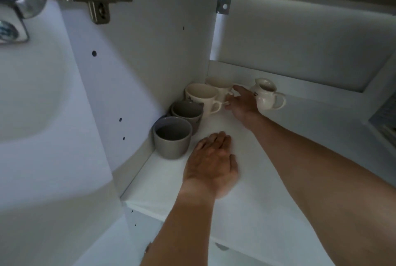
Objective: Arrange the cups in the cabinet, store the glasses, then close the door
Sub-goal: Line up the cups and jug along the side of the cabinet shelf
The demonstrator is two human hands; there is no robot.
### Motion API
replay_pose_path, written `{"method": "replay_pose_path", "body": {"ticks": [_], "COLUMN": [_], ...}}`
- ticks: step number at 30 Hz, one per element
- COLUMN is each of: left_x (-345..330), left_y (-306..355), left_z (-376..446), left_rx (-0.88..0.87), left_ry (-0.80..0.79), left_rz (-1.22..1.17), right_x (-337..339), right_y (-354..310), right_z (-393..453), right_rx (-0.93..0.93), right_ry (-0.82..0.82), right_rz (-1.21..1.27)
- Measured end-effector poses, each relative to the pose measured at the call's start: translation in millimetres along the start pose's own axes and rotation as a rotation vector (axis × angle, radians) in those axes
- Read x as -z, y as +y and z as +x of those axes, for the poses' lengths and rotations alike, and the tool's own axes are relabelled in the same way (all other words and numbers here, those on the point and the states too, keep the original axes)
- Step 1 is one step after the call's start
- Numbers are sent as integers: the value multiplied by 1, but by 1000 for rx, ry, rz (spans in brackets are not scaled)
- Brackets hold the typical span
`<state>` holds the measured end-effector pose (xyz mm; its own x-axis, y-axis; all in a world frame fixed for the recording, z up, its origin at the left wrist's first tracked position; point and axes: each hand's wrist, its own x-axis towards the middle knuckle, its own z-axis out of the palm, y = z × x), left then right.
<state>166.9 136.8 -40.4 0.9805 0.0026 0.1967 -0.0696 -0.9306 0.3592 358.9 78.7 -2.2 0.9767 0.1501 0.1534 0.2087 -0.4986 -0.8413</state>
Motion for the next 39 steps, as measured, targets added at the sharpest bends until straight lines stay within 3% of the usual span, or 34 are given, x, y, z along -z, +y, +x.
{"method": "replay_pose_path", "body": {"ticks": [15, 17, 20, 21, 23, 26, 33, 39], "left_x": [-2, -2, -2, -2, -2, -4, -7, -5], "left_y": [-1, -1, -2, -1, 0, -1, -3, -3], "left_z": [2, 3, 2, 2, 1, 2, 2, 1], "left_rx": [27, 26, 29, 29, 28, 20, 16, 8], "left_ry": [16, 9, 22, 28, 34, 54, 70, 63], "left_rz": [43, 43, 51, 52, 50, 44, 25, 21], "right_x": [-8, 0, 22, 31, 50, 66, 54, 20], "right_y": [-13, -11, -2, 4, 15, 30, 32, 5], "right_z": [-2, -7, -17, -17, -13, -3, 15, 46], "right_rx": [-26, 48, 267, 258, 31, -225, -37, 0], "right_ry": [-160, -14, 416, 546, 651, 504, 359, 209], "right_rz": [149, 116, -51, -172, -313, -175, -234, -151]}}
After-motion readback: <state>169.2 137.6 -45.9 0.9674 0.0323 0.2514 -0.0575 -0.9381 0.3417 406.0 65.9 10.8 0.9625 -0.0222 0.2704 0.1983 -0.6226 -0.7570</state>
